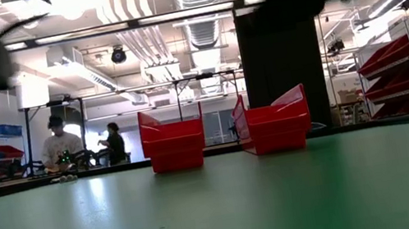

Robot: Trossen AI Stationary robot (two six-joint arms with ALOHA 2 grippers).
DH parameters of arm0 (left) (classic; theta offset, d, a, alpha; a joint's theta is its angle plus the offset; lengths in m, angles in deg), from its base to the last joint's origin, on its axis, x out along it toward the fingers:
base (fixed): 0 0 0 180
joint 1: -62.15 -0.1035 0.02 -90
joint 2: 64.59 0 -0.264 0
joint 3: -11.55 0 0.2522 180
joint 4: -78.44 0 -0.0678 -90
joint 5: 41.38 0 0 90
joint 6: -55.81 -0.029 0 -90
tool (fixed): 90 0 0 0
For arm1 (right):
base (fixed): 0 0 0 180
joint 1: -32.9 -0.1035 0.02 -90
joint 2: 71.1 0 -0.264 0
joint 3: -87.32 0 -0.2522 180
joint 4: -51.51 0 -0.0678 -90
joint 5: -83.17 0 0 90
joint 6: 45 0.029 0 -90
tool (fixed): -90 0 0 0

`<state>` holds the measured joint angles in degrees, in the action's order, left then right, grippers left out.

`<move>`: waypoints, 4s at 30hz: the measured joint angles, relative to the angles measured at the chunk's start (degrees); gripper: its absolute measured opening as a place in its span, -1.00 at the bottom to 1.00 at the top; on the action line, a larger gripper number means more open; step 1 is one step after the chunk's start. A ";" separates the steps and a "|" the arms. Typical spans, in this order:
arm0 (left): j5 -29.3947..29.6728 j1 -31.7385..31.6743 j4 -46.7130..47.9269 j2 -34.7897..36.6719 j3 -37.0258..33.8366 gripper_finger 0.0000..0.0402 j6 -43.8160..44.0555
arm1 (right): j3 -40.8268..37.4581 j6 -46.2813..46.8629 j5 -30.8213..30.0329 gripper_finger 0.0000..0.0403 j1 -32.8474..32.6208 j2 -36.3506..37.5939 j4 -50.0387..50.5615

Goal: Sort batteries
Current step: Put the silver battery into the right red bin

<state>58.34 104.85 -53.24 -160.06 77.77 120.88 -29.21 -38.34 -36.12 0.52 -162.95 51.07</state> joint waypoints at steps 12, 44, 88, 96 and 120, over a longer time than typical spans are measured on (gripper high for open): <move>8.23 -13.92 -12.20 -15.29 13.25 -1.00 -30.41 | 3.70 1.45 4.23 -0.03 1.45 -9.71 -2.42; 11.17 -15.72 -24.37 -13.56 16.42 -0.73 -44.02 | 7.28 13.29 8.69 -0.82 4.79 -22.01 1.74; 52.57 2.33 -92.73 14.48 -28.16 -0.31 -64.17 | 28.49 19.15 14.19 -0.85 9.44 -33.58 26.46; 52.76 2.20 -92.87 14.39 -28.21 -0.36 -64.58 | 27.52 17.80 14.77 -0.90 10.03 -32.95 26.73; 52.76 2.20 -92.39 14.37 -28.18 -0.37 -65.96 | 27.29 16.53 21.83 -0.97 12.46 -20.60 51.40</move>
<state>111.10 107.05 -145.63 -145.69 49.58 54.91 -1.91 -21.81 -14.29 12.98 -183.55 102.46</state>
